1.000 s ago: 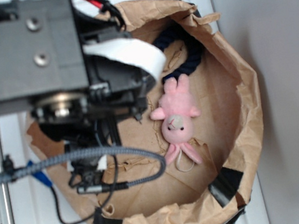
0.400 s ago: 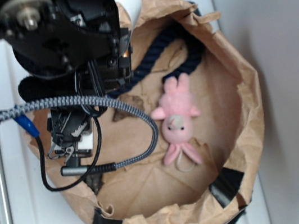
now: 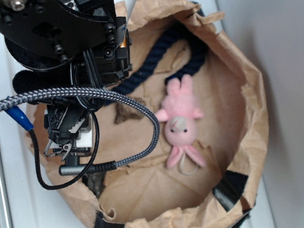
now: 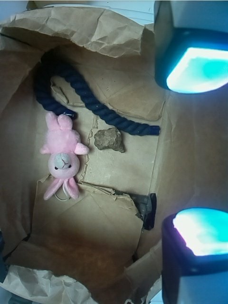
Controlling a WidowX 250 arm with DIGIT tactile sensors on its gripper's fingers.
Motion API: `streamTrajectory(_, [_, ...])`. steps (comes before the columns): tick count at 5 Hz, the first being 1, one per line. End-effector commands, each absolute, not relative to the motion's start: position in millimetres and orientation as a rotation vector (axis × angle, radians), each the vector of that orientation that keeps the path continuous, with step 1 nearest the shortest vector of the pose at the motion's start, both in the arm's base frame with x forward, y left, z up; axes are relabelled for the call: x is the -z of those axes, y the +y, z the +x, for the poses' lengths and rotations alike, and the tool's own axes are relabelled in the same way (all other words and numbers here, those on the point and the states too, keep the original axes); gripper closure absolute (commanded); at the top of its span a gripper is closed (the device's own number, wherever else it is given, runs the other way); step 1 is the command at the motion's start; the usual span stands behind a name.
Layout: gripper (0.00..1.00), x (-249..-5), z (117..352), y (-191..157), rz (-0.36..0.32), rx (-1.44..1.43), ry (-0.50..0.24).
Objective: Grab the rock.
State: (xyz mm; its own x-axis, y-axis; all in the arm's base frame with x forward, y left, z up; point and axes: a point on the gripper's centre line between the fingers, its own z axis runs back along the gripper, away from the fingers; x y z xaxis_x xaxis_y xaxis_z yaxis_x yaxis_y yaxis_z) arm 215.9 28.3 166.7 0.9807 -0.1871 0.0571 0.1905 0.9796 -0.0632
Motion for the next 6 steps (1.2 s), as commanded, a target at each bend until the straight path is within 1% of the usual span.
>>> streamTrajectory(1, [0.00, -180.2, 218.7, 35.9, -0.049, 0.181, -0.102])
streamTrajectory(2, [0.00, -173.5, 244.3, 35.4, -0.038, 0.148, -0.115])
streamTrajectory(3, [0.00, -174.7, 246.9, 28.3, -0.036, 0.127, -0.114])
streamTrajectory(4, [0.00, -174.8, 247.9, 16.9, -0.046, 0.132, -0.124])
streamTrajectory(5, [0.00, -162.4, 230.4, -3.8, -0.058, 0.240, -0.164])
streamTrajectory(6, [0.00, -152.9, 226.6, -10.7, -0.071, 0.263, -0.189])
